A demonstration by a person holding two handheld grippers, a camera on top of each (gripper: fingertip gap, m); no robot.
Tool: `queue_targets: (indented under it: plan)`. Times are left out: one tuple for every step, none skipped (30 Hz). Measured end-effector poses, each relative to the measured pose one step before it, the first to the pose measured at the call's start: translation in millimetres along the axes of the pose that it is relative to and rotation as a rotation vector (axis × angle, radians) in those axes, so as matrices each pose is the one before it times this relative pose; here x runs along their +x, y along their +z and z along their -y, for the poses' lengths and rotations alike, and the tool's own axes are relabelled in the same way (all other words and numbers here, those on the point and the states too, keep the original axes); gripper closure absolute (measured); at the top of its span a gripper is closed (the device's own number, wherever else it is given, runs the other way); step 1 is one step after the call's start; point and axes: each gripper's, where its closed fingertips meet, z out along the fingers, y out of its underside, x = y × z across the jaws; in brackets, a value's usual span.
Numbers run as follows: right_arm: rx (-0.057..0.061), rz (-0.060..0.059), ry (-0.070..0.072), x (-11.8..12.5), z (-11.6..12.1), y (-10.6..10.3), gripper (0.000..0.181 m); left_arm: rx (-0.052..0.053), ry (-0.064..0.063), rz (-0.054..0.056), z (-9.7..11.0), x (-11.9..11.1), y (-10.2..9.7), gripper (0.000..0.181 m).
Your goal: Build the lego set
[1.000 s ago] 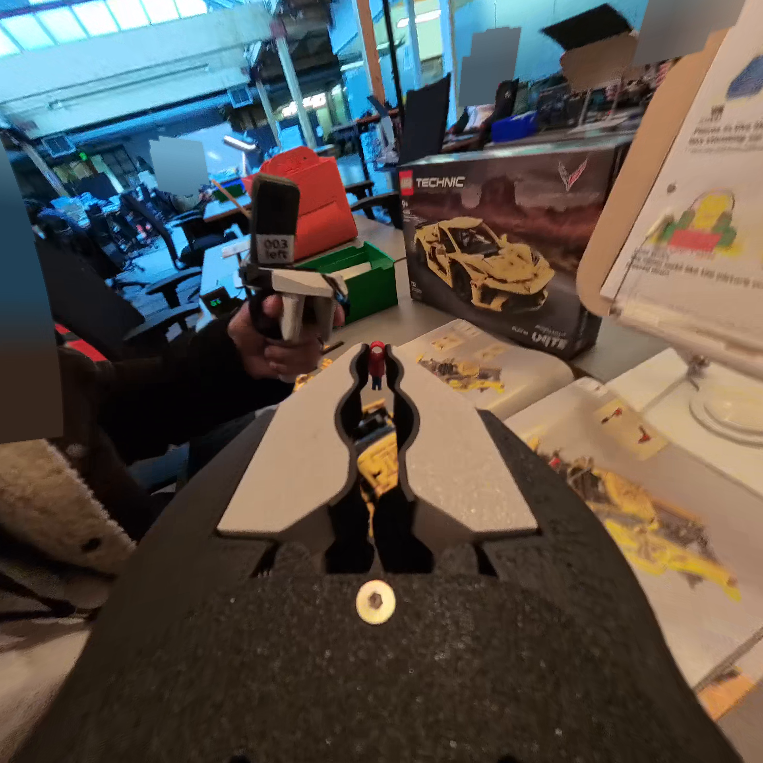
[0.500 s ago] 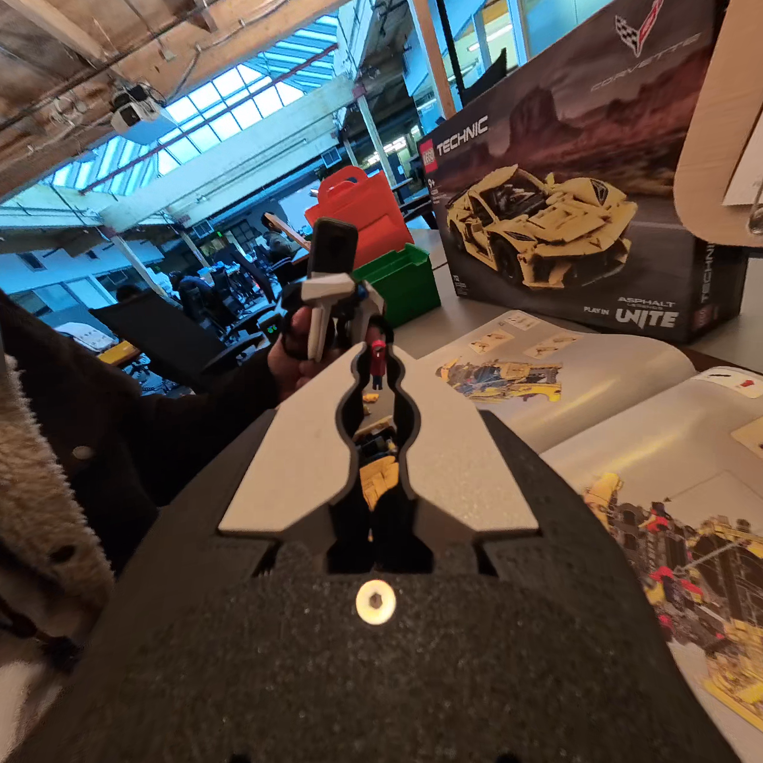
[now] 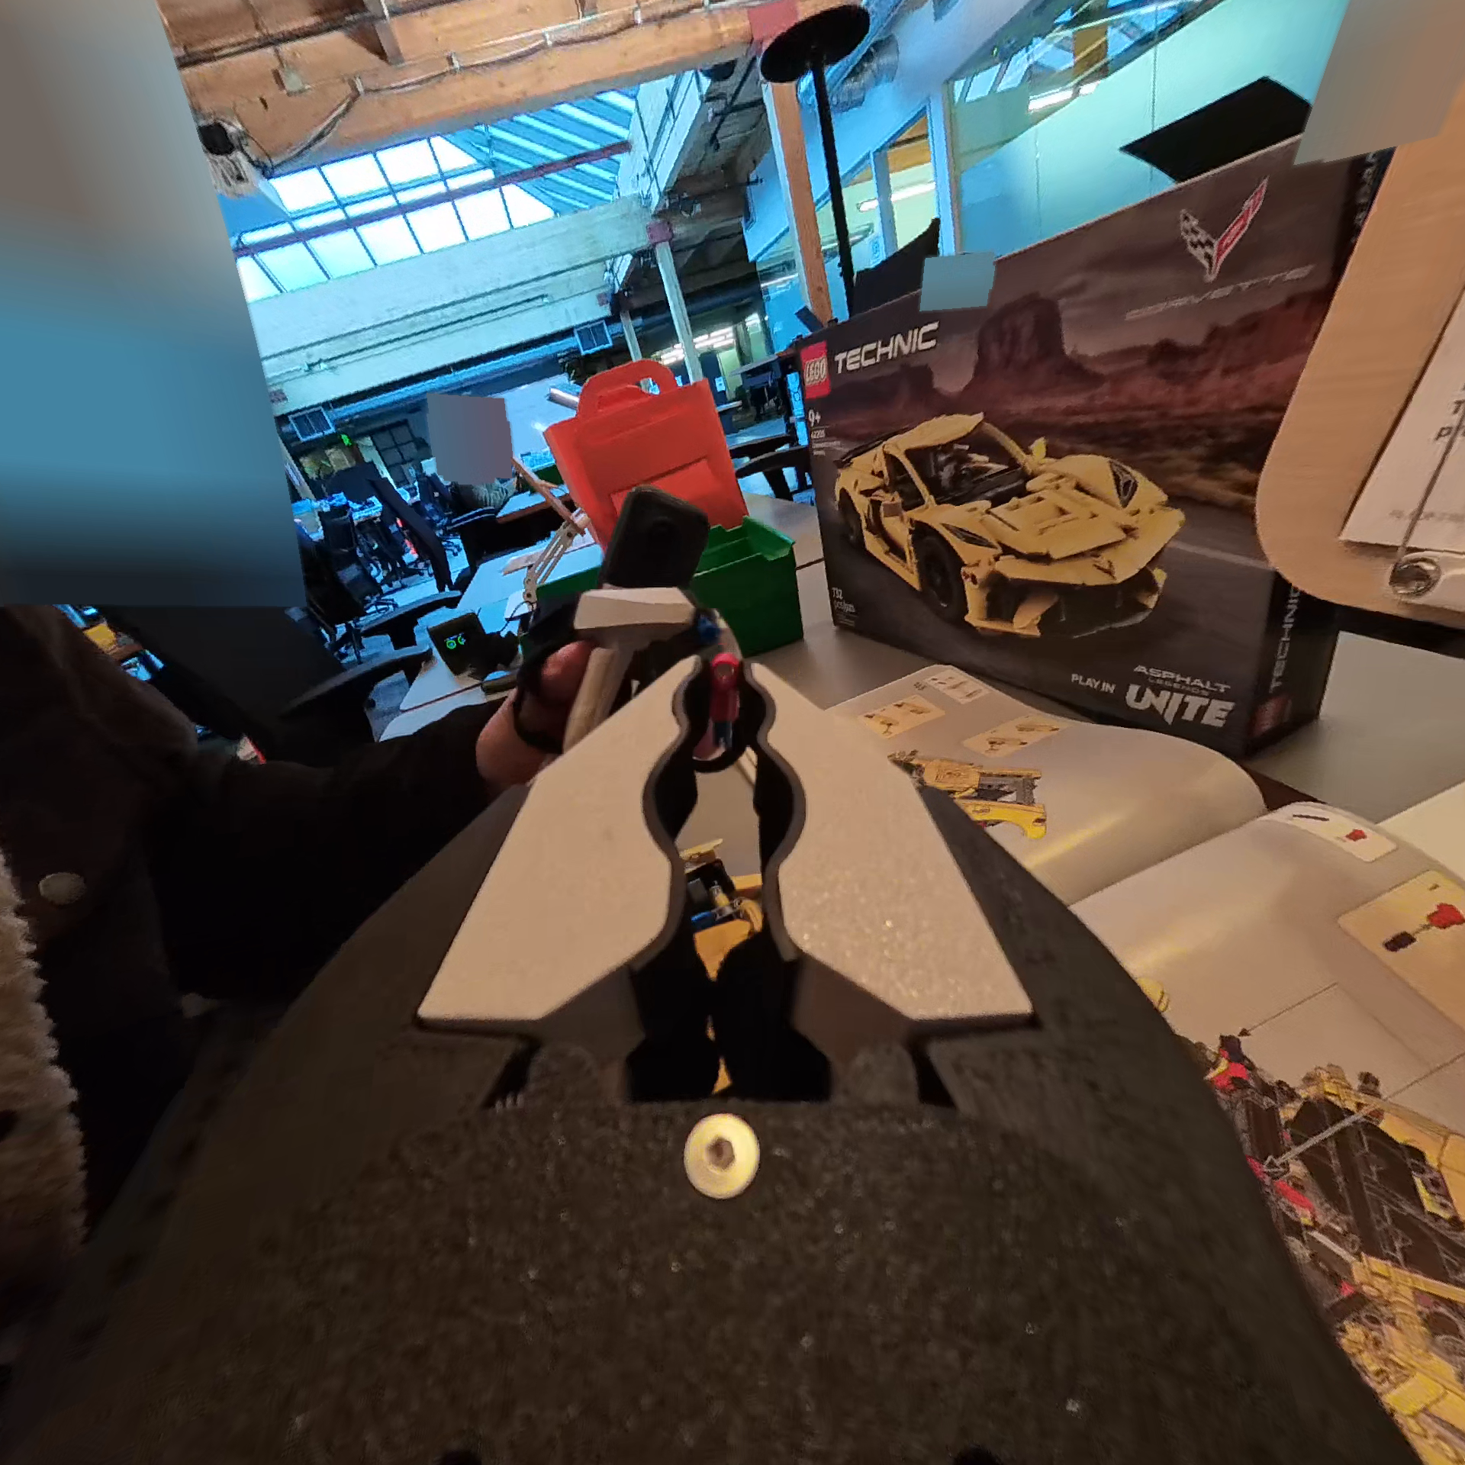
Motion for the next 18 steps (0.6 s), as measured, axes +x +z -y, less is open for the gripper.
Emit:
queue_targets:
  plan:
    - [0.0015, 0.0082, -0.0003, -1.19, -0.23, 0.17, 0.175, -0.0044, -0.0044, -0.009, -0.83, 1.3, 0.27, 0.177]
    - [0.0038, 0.0204, 0.0073, -2.76, 0.76, -0.26, 0.175, -0.0138, -0.0017, -0.0115, -2.09, 1.66, 0.73, 0.177]
    - [0.0076, 0.0179, 0.0089, -2.4, 1.8, -0.48, 0.176, -0.0203, 0.0014, -0.0122, -2.87, 1.83, 1.13, 0.177]
    - [0.0, 0.0205, 0.0091, -2.8, 0.75, -0.08, 0.175, -0.0106, 0.0056, -0.0109, -1.68, 2.22, 0.91, 0.177]
    - [0.0039, 0.0178, 0.0057, -2.78, 1.06, -0.24, 0.176, -0.0015, 0.0042, -0.0087, -0.46, 2.05, 0.84, 0.177]
    - [0.0077, 0.0154, 0.0028, -2.65, 1.16, -0.02, 0.175, -0.0035, 0.0024, -0.0045, -0.62, 1.3, 0.73, 0.177]
    - [-0.0035, 0.0125, 0.0059, -2.12, -0.36, 0.56, 0.175, -0.0005, 0.0043, 0.0005, -0.31, 0.37, 0.5, 0.177]
    - [0.0015, 0.0058, 0.0017, -1.38, 0.23, 0.56, 0.175, -0.0023, 0.003, -0.0034, -0.61, 0.78, 0.32, 0.177]
    - [0.0018, 0.0006, 0.0013, -0.35, 0.14, 0.52, 0.175, 0.0087, -0.0051, -0.0113, 1.32, 1.56, -0.27, 0.177]
    - [-0.0028, 0.0007, 0.0018, -0.03, -0.61, 0.29, 0.175, 0.0038, -0.0047, -0.0005, 0.63, -0.25, -0.17, 0.177]
    - [0.0001, -0.0008, -0.0007, 0.2, -0.27, -0.11, 0.175, -0.0032, 0.0002, -0.0003, -0.55, -0.12, -0.06, 0.177]
    - [0.0026, 0.0055, 0.0007, -0.73, 0.23, -0.12, 0.175, -0.0026, -0.0001, -0.0051, -0.32, 0.64, 0.13, 0.177]
    - [-0.0004, 0.0044, 0.0033, -0.45, 0.06, 0.03, 0.175, 0.0015, -0.0035, -0.0026, 0.09, 0.43, 0.1, 0.177]
    - [0.0013, -0.0016, -0.0038, -0.09, 0.6, -0.4, 0.175, -0.0026, -0.009, -0.0047, -0.62, 0.38, 0.42, 0.177]
    - [0.0044, -0.0065, -0.0118, -0.06, 0.86, -0.13, 0.175, -0.0066, -0.0061, -0.0077, -1.12, 1.07, 0.54, 0.177]
    - [0.0019, 0.0013, -0.0022, -0.85, 0.55, 0.09, 0.175, 0.0035, 0.0006, -0.0033, 0.48, 0.85, 0.08, 0.177]
    - [-0.0003, 0.0078, 0.0044, -1.19, 0.23, 0.05, 0.175, -0.0021, -0.002, -0.0049, -0.01, 1.0, 0.08, 0.177]
    - [-0.0015, 0.0109, 0.003, -1.42, -0.01, -0.12, 0.176, -0.0046, -0.0067, -0.0068, -0.39, 1.08, 0.26, 0.177]
